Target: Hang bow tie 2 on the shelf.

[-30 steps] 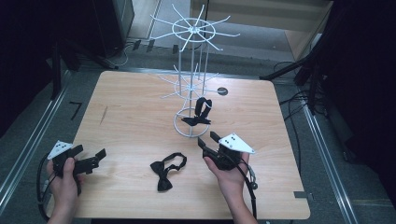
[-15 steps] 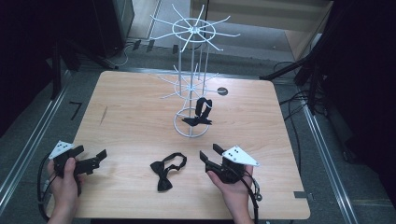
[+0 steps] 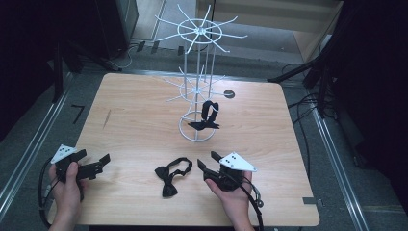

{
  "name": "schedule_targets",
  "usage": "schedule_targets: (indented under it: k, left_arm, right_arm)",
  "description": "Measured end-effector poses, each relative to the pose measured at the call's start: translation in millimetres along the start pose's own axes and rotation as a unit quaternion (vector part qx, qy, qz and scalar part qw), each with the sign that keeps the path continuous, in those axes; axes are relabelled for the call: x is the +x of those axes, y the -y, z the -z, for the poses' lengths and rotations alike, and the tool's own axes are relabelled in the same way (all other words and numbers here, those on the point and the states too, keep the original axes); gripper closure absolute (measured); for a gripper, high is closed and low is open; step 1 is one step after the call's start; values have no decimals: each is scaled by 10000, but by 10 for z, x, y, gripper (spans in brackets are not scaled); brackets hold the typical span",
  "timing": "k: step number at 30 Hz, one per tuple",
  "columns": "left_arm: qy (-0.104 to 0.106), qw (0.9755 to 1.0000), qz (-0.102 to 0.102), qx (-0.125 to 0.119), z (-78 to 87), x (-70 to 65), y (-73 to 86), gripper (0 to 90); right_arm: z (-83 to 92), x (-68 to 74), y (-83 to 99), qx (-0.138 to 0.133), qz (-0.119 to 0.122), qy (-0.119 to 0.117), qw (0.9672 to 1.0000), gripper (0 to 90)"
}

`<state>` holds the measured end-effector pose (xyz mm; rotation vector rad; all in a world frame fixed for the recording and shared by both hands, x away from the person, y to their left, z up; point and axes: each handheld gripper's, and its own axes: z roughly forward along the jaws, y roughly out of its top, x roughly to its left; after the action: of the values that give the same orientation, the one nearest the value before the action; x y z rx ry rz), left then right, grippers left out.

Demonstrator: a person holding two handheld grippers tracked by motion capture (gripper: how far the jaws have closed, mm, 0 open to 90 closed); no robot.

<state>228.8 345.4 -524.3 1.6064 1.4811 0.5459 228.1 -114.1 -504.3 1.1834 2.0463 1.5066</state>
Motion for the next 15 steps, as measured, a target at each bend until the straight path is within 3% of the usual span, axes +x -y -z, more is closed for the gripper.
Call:
schedule_targets:
  k: [15]
  left_arm:
    - [4,10000,-4,6,-2,1,-2,0]
  right_arm:
    - [-320,124,86,412,-61,-106,9991,470]
